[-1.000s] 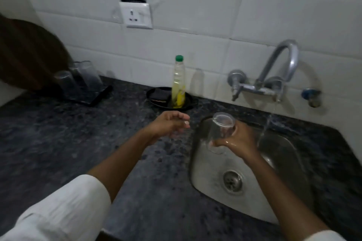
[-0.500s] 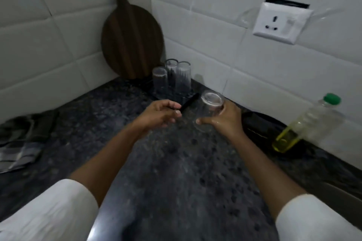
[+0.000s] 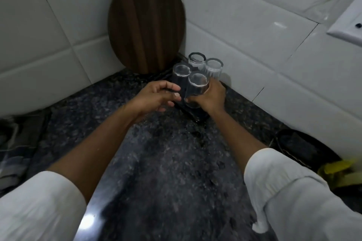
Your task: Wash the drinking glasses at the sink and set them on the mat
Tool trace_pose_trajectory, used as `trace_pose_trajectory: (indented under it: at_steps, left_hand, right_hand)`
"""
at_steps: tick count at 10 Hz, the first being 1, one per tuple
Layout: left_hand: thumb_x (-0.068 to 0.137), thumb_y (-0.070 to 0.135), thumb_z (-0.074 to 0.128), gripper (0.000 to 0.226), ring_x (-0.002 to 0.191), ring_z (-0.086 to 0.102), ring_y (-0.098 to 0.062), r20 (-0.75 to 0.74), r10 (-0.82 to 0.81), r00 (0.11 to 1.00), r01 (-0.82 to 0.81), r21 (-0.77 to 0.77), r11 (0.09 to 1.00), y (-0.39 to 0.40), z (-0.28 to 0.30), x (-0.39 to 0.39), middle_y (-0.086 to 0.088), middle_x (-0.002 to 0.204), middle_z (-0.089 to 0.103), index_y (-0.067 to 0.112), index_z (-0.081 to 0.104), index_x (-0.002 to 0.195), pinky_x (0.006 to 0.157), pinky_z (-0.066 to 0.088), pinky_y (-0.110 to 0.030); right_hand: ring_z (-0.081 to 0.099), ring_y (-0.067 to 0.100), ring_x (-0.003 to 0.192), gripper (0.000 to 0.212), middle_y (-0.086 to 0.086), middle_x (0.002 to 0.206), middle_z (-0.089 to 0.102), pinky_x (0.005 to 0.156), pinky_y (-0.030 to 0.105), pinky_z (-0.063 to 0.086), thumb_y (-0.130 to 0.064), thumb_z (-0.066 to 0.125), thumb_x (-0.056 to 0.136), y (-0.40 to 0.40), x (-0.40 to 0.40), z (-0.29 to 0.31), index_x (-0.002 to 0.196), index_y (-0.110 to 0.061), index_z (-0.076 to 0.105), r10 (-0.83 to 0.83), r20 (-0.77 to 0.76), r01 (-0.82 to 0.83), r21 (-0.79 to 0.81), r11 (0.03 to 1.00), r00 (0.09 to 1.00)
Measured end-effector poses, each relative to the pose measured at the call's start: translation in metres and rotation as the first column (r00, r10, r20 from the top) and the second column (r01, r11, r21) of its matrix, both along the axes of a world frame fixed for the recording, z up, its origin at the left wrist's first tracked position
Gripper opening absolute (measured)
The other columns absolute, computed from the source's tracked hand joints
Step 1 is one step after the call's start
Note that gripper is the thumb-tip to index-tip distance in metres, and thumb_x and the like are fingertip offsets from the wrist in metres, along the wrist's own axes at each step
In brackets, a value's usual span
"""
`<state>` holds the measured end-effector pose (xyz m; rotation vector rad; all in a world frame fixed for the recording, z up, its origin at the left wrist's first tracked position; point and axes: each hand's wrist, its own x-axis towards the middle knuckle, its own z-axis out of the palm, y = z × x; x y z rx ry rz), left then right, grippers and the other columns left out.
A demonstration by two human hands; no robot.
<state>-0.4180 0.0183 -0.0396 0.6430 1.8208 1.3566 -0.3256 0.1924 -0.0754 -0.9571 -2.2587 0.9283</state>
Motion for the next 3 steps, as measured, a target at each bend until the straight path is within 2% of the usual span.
trace_pose_trajectory:
  at_steps: [2,3]
  left_hand:
    - [0.091,0.021,0.067,0.019,0.088,0.066,-0.013,-0.005,-0.004,1.0,0.004,-0.025,1.0,0.005,-0.001,-0.001,0.0,0.103,0.076,0.026,0.066,0.11,0.081,0.049,-0.035]
    - [0.091,0.021,0.067,0.019,0.088,0.065,-0.014,-0.011,-0.007,1.0,0.007,-0.011,1.0,0.01,0.006,0.01,-0.002,0.104,0.076,0.025,0.066,0.11,0.079,0.05,-0.033]
  right_hand:
    - [0.066,0.017,0.098,0.081,0.001,0.107,0.07,0.085,0.037,0.057,-0.044,0.092,0.034,0.005,-0.004,-0.017,0.106,-0.019,0.066,0.022,0.07,-0.022,-0.003,1.0,0.997]
    - [0.064,0.018,0.097,0.076,0.002,0.107,0.068,0.083,0.037,0.055,-0.04,0.094,0.041,0.007,0.004,-0.009,0.105,-0.013,0.062,0.039,0.118,-0.036,-0.03,0.999,0.992]
